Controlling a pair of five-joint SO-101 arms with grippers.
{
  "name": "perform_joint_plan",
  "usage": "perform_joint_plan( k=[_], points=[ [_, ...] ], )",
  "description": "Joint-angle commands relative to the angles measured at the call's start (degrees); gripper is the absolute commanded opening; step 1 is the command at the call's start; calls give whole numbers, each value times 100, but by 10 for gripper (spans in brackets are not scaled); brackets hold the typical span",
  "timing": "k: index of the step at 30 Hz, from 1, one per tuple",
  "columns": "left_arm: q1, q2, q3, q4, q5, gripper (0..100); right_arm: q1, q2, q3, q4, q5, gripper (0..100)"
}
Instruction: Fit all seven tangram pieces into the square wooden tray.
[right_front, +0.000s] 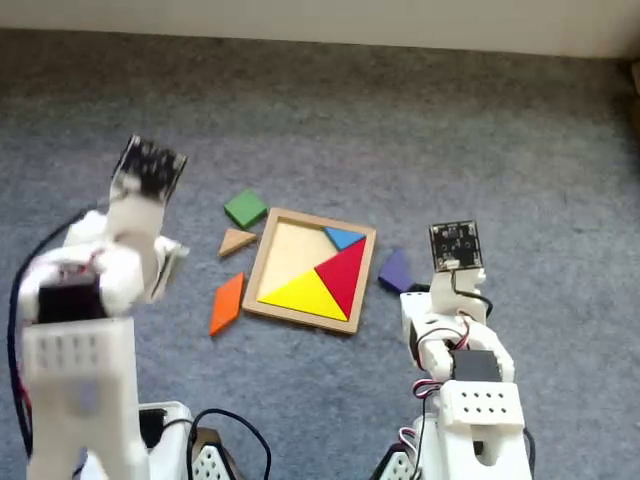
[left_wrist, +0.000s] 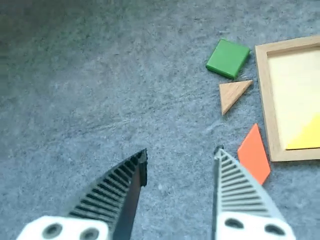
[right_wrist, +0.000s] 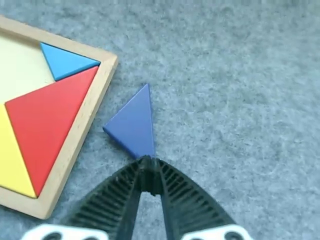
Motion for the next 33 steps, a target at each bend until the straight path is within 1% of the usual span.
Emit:
perform_joint_plan(
  k=[1, 3, 7, 9, 12, 16, 22, 28, 33],
  points=[
    [154, 1938, -1446, -9, -185, 255, 66, -127, -22, -171, -18, 10],
    [154, 2800, -2088, 0, -440, 261, 66, -127, -22, -180, -18, 10],
    [171, 4268, -3213, 9, -659, 264, 66, -127, -22, -180, -18, 10],
    [286, 4866, -3670, 26, -721, 264, 66, -136, -22, -180, -18, 10],
    [541, 5657, -4400, 352, -747, 273, 66, -136, -22, -180, -18, 10],
    [831, 6466, -5393, 738, -738, 287, 66, -136, -22, -180, -18, 10],
    [1156, 7714, -6475, 818, -730, 284, 66, -136, -22, -180, -18, 10],
    [1174, 8716, -7301, 818, -730, 284, 66, -136, -22, -180, -18, 10],
    [1165, 9332, -7705, 818, -747, 284, 66, -136, -22, -180, -18, 10]
  ],
)
